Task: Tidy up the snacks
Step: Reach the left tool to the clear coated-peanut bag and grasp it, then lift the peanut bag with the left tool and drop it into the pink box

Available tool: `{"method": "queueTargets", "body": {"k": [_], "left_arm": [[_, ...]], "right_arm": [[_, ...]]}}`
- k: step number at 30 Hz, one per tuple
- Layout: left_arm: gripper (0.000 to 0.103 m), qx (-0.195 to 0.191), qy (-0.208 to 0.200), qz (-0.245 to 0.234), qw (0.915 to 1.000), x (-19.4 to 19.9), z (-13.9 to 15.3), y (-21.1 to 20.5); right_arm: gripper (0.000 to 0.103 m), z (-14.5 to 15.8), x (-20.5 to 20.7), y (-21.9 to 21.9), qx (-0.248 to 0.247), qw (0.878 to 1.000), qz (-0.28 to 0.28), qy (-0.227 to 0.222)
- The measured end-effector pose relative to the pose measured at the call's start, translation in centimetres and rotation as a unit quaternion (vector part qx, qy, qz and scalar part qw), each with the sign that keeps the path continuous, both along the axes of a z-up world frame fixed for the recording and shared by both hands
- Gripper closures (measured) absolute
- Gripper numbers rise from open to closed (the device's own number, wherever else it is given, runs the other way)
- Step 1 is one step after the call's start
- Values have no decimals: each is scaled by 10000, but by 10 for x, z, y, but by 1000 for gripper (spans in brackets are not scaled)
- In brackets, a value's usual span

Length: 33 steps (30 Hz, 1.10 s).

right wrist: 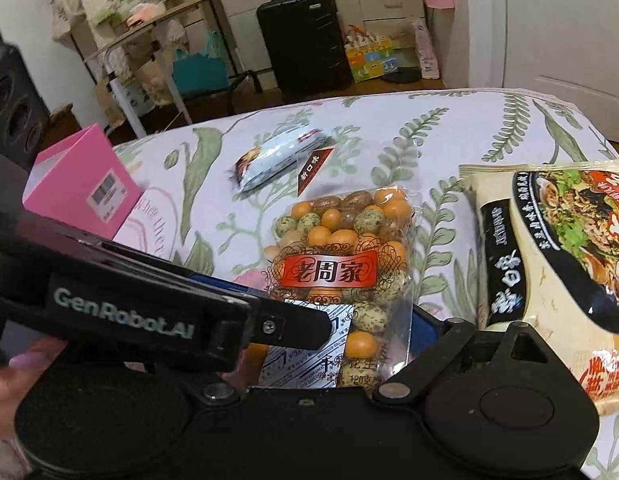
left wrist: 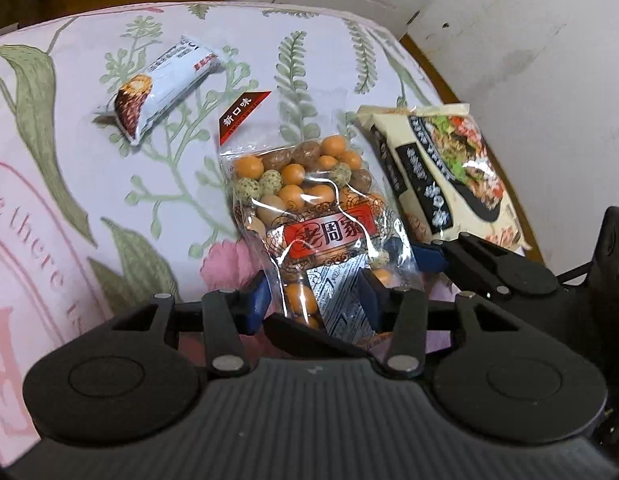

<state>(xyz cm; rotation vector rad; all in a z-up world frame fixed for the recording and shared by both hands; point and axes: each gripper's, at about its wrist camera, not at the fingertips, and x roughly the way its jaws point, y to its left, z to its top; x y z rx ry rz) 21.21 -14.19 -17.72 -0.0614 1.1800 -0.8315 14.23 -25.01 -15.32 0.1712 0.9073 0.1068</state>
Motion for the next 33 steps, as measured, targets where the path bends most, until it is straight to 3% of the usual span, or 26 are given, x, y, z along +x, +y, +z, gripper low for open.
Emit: {"method": "queueTargets", "body": {"k": [4, 13, 18, 23, 33], "left_arm": [[58, 274, -251, -34, 9993, -17, 15, 1], [58, 587, -277, 125, 9978, -52, 53, 25], [58, 576, -75, 187, 9981, -70, 74, 50], [58, 481, -23, 423, 9979, -88, 97, 82], [57, 481, -228, 923, 9943, -115, 139, 149]], "right_arm": [[12, 5, -12, 9, -58, 9999, 115, -52], [13, 37, -46, 31, 151, 9991, 374, -144], [13, 61, -63, 46, 269, 9981, 557, -26], [13, 86, -78, 67, 350, 9936, 1077, 29], [13, 127, -89, 119, 310, 9794, 1977, -269]]}}
